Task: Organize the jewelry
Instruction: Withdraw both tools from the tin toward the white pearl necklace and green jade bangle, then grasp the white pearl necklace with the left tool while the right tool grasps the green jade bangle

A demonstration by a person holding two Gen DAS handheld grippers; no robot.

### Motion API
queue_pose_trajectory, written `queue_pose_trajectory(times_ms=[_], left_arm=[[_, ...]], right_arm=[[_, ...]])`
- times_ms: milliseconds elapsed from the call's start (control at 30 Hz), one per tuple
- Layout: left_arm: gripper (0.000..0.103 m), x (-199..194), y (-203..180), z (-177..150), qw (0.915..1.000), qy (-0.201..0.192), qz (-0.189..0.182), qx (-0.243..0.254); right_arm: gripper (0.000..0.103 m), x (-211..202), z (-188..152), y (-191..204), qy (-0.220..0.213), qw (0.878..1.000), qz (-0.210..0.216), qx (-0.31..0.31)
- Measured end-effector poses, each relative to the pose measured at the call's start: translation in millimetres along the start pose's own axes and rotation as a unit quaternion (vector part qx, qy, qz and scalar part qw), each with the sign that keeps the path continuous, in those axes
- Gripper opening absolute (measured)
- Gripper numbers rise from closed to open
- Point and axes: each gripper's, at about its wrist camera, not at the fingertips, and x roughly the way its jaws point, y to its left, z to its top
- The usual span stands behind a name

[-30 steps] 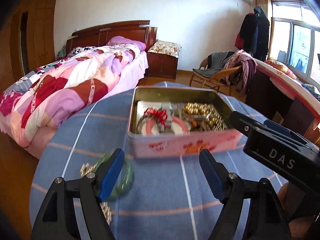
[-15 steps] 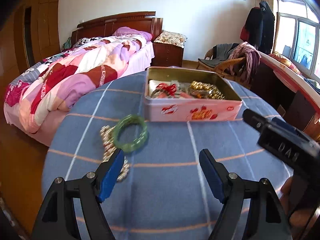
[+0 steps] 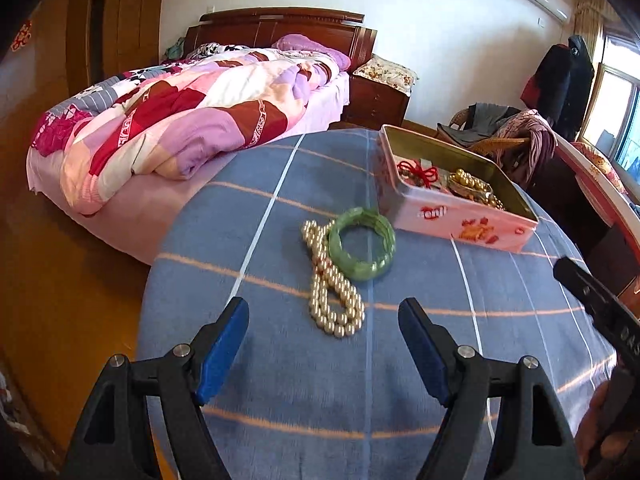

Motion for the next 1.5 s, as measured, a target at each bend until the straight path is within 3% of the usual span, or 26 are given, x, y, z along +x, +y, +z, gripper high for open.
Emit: queue_pose_trajectory(times_ms=[133, 200, 300, 333, 367, 400, 533, 667, 1000, 1067, 1167, 1267, 1500], left_arm=[[0.077, 23, 0, 10, 0.9995, 0.029, 0.013, 0.000], [0.074, 41, -1, 12, 0.9977, 0.066, 0.016, 0.002], [0.067, 50, -7, 15, 0.9971, 0.070, 0.020, 0.022], [0.057, 51, -8, 15, 0.9967, 0.070, 0.030, 0.029], [0.038, 51, -9, 15, 0.9962, 0.069, 0.038, 0.037], [0.031, 50, -10, 15, 0.9961, 0.068, 0.037, 0.042], [0.017, 47, -1, 14, 0.9972, 0.068, 0.015, 0.029], [0.012, 40, 15, 12, 0.9973, 0.069, -0.021, -0.013], [0.011, 2, 26, -15, 0.9992, 0.022, -0.025, -0.022], [0.005, -4, 30, -12, 0.9995, 0.002, -0.015, -0.028], [0.005, -9, 34, -6, 0.9994, -0.019, -0.003, -0.030], [0.005, -3, 38, -6, 0.9996, -0.009, 0.009, -0.026], [0.006, 1, 45, -5, 0.9995, 0.010, -0.023, -0.019]], right_arm=[[0.087, 1, 0, -2, 0.003, 1.000, 0.002, 0.006], [0.087, 2, 0, -3, 0.007, 1.000, 0.003, 0.009], [0.087, 5, 0, -4, 0.014, 1.000, 0.005, 0.011], [0.087, 6, 0, -3, 0.016, 1.000, 0.005, 0.012], [0.087, 6, -1, -3, 0.018, 1.000, 0.005, 0.012], [0.087, 7, -1, -3, 0.020, 1.000, 0.006, 0.012], [0.087, 7, -1, -4, 0.023, 1.000, 0.007, 0.015], [0.087, 7, -1, -7, 0.023, 0.999, 0.009, 0.021], [0.087, 16, 0, -4, 0.052, 0.998, 0.026, 0.026], [0.087, 17, 1, 10, 0.050, 0.997, 0.048, 0.020], [0.087, 29, 3, 37, 0.069, 0.994, 0.082, 0.002], [0.087, 45, 7, 73, 0.082, 0.991, 0.103, -0.034], [0.087, 77, 14, 112, 0.114, 0.983, 0.129, -0.064]])
